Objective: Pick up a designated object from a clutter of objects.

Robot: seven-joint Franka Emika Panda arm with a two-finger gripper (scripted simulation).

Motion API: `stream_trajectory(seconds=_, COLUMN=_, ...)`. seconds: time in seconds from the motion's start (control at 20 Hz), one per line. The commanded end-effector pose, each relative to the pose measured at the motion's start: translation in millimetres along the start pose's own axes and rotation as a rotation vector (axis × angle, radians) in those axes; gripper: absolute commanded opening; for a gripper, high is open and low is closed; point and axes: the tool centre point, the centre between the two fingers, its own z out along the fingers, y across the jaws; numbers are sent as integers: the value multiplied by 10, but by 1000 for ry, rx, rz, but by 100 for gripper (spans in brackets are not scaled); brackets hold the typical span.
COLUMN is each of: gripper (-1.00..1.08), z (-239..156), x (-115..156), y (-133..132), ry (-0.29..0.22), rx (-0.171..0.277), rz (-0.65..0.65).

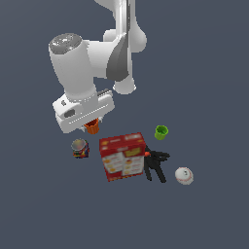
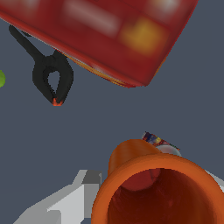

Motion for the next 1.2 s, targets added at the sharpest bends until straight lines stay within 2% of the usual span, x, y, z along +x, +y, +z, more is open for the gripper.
stream_trajectory(seconds=0.0, gripper=-100, z=-255, x=143, y=-53, ry=-1, rx=0, rz=1)
stream_trajectory(seconds=0.6, gripper=-100, z=-1309, x=787, y=-247, ry=1, rx=2, rz=-1)
stream_trajectory(seconds=1.15, gripper=-100, z=-1717, x=1057, y=-301, ry=2, rx=3, rz=-2)
